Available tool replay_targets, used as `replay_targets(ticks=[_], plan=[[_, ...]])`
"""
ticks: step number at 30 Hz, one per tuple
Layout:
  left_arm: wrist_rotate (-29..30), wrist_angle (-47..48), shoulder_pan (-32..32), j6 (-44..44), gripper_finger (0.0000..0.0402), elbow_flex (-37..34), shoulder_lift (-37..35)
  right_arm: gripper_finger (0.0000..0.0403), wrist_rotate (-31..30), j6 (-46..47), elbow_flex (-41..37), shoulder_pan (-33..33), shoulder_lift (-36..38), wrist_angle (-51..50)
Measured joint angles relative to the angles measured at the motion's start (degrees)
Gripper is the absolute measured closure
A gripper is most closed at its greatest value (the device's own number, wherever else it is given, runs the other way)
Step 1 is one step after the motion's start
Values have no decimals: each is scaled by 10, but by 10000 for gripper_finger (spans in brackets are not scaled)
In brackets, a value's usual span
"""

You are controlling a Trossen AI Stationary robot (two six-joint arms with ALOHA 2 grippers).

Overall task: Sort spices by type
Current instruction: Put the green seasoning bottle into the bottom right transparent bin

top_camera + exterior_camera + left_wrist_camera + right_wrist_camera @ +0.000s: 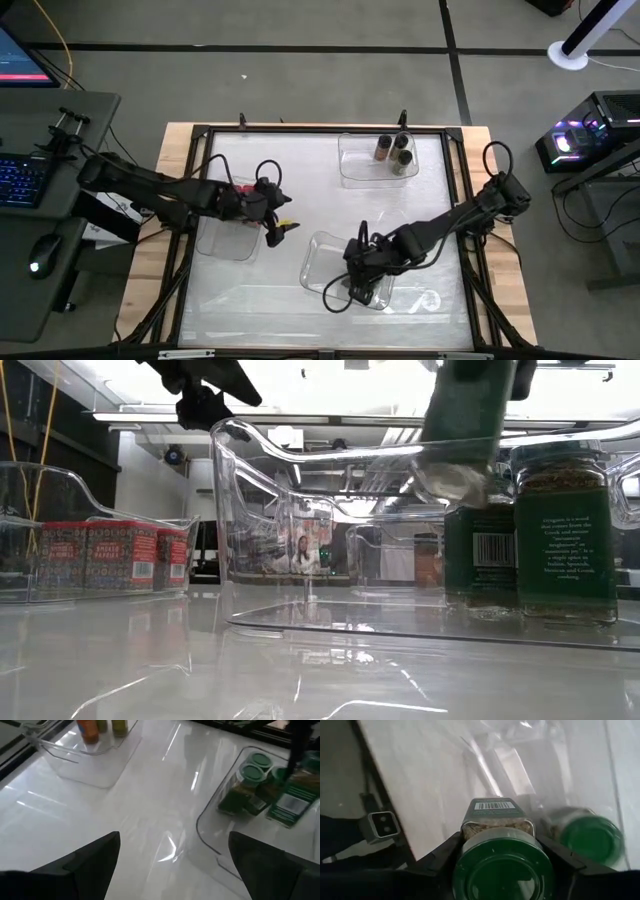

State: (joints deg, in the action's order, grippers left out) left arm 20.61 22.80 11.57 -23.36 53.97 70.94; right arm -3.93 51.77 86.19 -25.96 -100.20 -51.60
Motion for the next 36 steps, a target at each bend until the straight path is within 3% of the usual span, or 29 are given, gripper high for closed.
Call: replay_targets(ticks=[13, 18, 29, 36], plan=[[3, -9, 2, 10, 46, -7, 6, 207, 56, 24, 0, 0, 0, -75], [2, -8, 2, 10, 46, -7, 6, 207, 41, 22, 0, 1, 0, -84], [2, -8, 2, 30, 46, -7, 6, 207, 39, -94, 0, 9, -3, -54], [8, -8, 2, 30, 46, -7, 6, 207, 56, -108, 0, 9, -38, -59]])
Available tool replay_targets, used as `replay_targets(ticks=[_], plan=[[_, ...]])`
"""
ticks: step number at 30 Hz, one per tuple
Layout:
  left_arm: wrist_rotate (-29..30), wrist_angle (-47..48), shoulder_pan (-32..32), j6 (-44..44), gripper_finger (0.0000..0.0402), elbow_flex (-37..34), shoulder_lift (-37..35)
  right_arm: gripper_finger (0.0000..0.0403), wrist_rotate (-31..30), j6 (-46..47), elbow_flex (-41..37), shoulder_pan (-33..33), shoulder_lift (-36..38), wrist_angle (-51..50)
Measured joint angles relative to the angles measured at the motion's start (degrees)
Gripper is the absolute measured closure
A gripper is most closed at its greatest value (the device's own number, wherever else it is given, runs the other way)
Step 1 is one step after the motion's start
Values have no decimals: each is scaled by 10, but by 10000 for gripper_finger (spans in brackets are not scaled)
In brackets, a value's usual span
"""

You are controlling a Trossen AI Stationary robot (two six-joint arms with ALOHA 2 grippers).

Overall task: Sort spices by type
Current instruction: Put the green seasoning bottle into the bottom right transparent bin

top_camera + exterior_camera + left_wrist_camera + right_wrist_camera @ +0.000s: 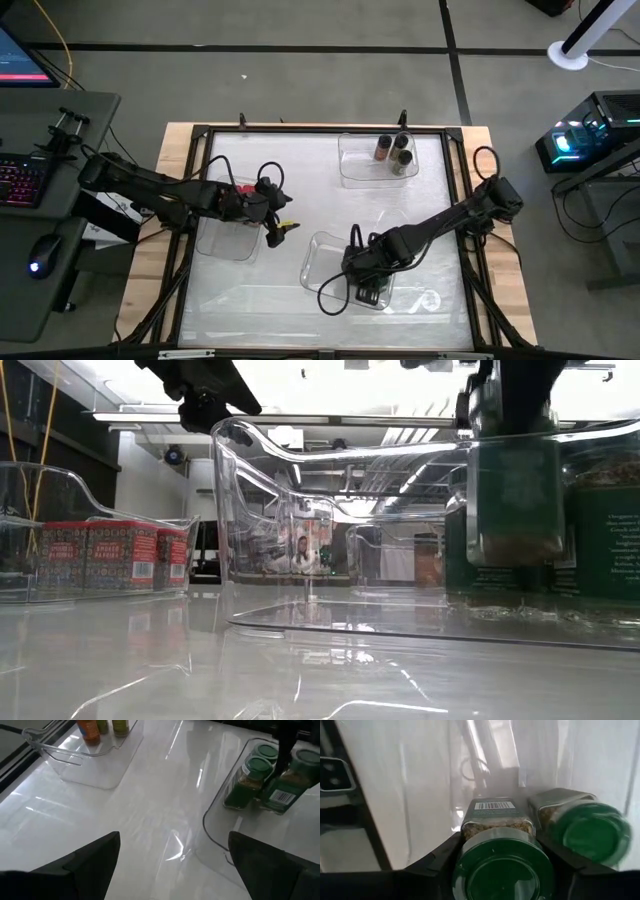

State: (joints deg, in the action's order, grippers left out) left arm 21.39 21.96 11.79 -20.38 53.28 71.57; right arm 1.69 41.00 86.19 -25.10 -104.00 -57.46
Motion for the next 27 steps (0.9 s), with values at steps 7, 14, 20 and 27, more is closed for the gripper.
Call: replay_targets(ticks=[7, 14, 20, 27], plan=[[1, 1, 0, 0, 46, 0, 0, 207, -6, -23, 0, 0, -30, -1], [1, 1, 0, 6, 46, 0, 0, 184, -27, -34, 0, 1, -35, -5], [-2, 2, 0, 6, 46, 0, 0, 125, -17, -36, 0, 1, -35, -5], [-3, 8, -2, 32, 46, 0, 0, 119, 30, -15, 10, 1, -35, -16]])
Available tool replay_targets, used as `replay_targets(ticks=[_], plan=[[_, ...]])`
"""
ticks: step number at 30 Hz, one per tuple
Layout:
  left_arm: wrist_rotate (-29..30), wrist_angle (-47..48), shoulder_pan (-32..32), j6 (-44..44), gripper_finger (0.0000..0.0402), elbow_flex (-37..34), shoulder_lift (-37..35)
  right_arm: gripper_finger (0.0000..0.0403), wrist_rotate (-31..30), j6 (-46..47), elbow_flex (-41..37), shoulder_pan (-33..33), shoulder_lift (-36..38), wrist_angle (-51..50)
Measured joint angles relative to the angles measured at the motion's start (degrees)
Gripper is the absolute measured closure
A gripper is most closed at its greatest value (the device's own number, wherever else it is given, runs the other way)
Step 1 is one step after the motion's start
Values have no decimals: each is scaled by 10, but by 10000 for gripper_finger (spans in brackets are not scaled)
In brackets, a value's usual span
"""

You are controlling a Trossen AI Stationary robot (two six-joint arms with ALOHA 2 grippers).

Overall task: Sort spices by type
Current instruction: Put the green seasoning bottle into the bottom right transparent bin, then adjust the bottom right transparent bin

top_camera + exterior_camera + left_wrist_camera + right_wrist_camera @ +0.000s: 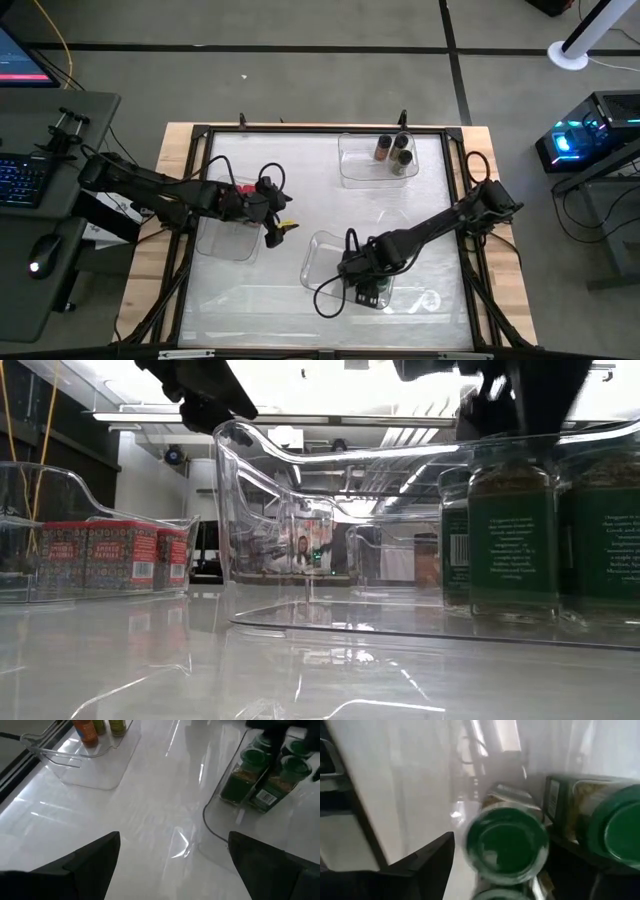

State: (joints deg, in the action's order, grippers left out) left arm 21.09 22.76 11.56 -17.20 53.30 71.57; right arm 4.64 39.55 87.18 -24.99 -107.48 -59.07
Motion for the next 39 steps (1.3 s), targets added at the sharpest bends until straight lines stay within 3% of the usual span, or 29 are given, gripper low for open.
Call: replay_targets(ticks=[8, 14, 17, 20, 26, 32, 39], plan=[[-2, -2, -20, 19, 46, 0, 0, 117, -29, -65, 118, -7, 0, -52], [-10, -2, -26, 19, 46, 0, 0, 118, -163, -92, 193, 0, 0, -103], [-12, -2, -26, 19, 46, 0, 0, 141, -216, -96, 195, 19, 1, -105], [-13, -1, -21, 19, 46, 0, 0, 198, -246, -95, 170, 49, 1, -89], [-27, 0, -4, 41, 46, 0, -6, 381, -239, -99, 95, 117, 0, 11], [-59, 5, 19, 36, 46, 0, -71, 397, -192, -101, 26, 167, 0, 167], [3, 35, 54, -10, 46, 1, -194, 401, -164, -101, -18, 182, 0, 201]])
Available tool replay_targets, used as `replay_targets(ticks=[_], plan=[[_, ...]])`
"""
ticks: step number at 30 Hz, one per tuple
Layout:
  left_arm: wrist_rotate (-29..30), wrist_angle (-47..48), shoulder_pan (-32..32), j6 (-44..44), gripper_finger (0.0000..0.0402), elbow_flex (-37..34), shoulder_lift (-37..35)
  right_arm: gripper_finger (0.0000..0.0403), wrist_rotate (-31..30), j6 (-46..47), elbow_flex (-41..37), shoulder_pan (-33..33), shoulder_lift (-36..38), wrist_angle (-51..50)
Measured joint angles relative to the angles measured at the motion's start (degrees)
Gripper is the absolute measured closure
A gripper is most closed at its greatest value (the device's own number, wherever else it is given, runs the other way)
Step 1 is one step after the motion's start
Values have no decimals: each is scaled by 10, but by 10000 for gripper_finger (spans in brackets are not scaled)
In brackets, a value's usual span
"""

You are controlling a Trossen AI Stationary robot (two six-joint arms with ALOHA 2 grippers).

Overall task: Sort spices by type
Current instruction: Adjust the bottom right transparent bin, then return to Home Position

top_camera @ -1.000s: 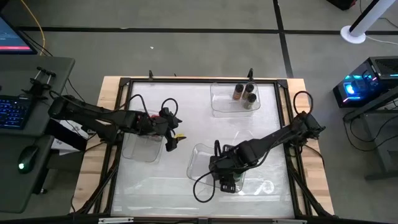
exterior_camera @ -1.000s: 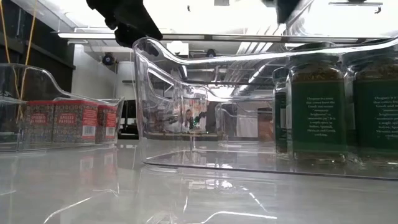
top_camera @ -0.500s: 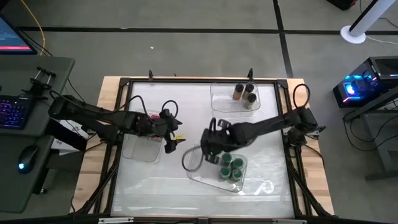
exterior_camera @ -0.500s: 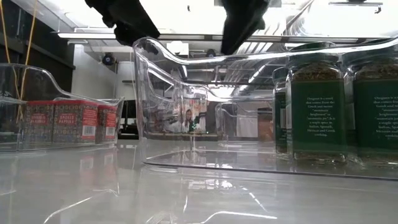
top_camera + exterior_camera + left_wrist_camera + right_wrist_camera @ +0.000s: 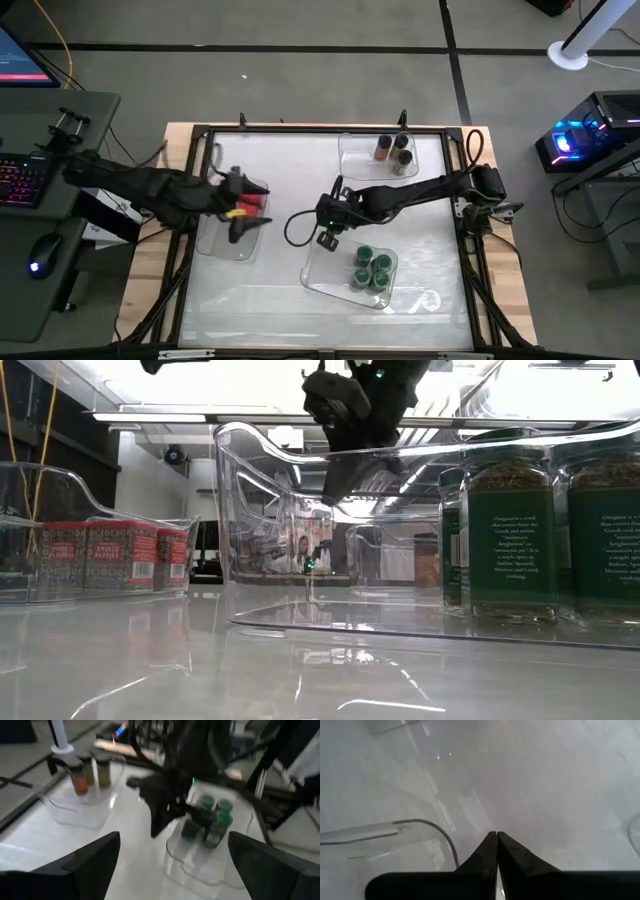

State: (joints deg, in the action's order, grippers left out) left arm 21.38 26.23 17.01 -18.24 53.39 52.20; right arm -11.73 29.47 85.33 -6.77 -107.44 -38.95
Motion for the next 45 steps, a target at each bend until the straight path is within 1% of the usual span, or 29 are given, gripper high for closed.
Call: replay_targets(ticks=[4, 8, 13, 16, 22, 29, 32, 35, 37, 40, 43, 45], plan=[[31, 1, 18, -6, 46, 0, -38, 402, 9, -6, -4, 0, -3, 13], [37, -18, 30, -5, 46, -5, -51, 402, 35, -23, -4, 0, -14, 32], [29, -166, 42, -1, 46, -66, -58, 402, 53, -30, -4, 0, -25, 49], [30, -222, 42, -20, 46, -102, -59, 402, 63, -31, -4, -1, -25, 73], [33, -236, 42, -42, 46, -125, -60, 402, 104, -40, -1, -23, -25, 101], [34, -276, 34, -6, 46, -125, -61, 403, 98, -38, -1, -68, -25, 101], [34, -295, 17, 22, 46, -125, -61, 403, 70, -28, -1, -81, -15, 102], [29, -308, -19, 53, 46, -125, -64, 403, 44, -25, -1, -84, 5, 103], [3, -307, -56, 70, 46, -125, -71, 403, 31, -25, -1, -84, 19, 100], [-51, -292, -118, 82, 49, -125, -91, 403, 25, -23, -1, -82, 40, 90], [-95, -274, -168, 84, 60, -129, -127, 403, 14, -23, -1, -82, 58, 77], [-108, -270, -187, 76, 71, -155, -163, 403, 9, -23, -1, -82, 66, 68]])
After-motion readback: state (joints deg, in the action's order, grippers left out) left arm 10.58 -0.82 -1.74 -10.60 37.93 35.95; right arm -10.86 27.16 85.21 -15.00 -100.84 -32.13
